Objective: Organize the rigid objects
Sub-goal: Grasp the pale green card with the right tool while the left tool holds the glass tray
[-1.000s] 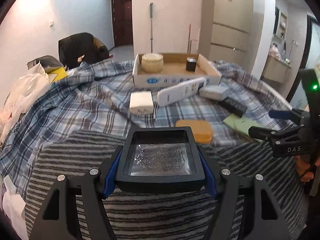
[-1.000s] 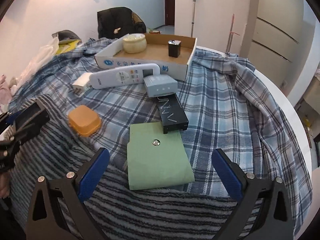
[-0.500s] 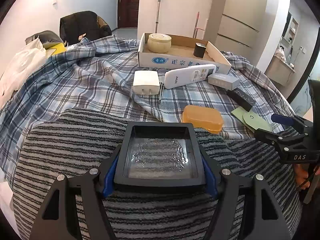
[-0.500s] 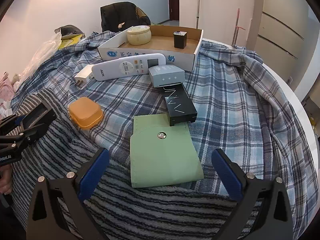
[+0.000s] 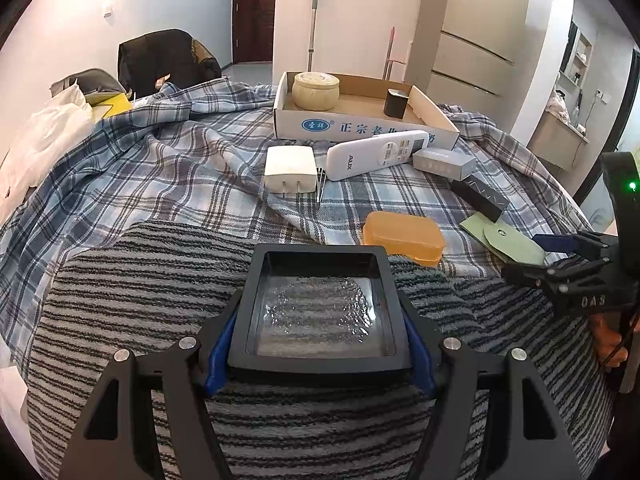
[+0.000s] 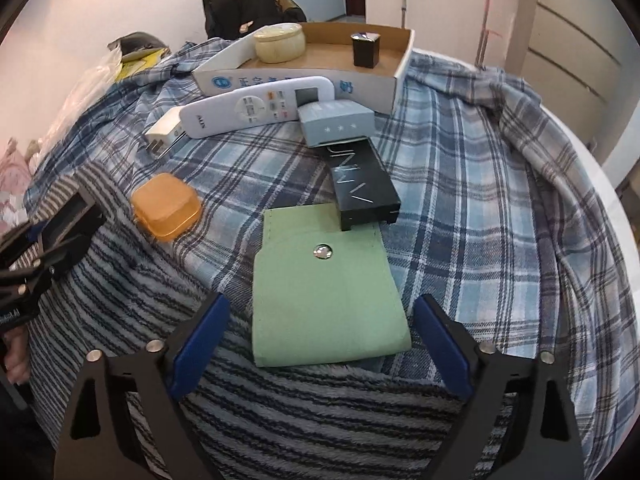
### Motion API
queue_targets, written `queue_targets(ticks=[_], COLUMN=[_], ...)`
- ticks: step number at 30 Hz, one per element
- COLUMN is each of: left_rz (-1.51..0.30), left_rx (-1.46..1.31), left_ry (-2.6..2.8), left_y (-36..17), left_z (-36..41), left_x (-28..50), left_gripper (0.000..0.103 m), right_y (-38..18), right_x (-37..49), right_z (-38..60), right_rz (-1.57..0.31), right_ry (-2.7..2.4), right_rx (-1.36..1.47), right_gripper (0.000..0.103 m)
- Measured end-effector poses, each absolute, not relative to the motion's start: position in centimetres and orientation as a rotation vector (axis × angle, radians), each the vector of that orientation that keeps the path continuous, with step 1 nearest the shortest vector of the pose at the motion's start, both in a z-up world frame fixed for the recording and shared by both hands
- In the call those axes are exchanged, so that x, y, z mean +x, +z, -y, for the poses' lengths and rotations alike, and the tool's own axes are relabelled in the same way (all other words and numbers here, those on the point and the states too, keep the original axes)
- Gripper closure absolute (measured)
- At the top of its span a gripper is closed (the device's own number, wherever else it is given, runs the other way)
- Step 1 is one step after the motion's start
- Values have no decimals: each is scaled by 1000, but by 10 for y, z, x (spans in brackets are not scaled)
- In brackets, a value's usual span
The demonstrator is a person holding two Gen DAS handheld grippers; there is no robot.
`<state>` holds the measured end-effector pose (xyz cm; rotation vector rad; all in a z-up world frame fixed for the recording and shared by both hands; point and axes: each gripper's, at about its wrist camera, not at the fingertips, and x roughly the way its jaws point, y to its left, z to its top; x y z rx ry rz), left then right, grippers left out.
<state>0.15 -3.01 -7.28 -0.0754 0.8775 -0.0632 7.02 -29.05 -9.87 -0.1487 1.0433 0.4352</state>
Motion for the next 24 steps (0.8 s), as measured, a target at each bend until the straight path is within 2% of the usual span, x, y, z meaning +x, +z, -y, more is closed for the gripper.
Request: queue_targets(ticks=[1,2,17,24], left_rz=[-877,-877,-876,-875], left_rx=[-77,-78,-76,-76], left_ry=[-64,-65,-64,-64], left_y=[-73,-73,-73,-73], left_z=[30,30,30,30], left_x=[1,1,1,1], left_gripper=[31,31,31,31], right_y=[-99,-100,-71,-94], right_x=[72,73,39,40], right_z=[292,294,294,279], right_rz=[-1047,-1047,-942,-1021], right_ry=[419,396,388,377], right_rx=[-144,-150,-113,-70], right_gripper=[25,29,33,31])
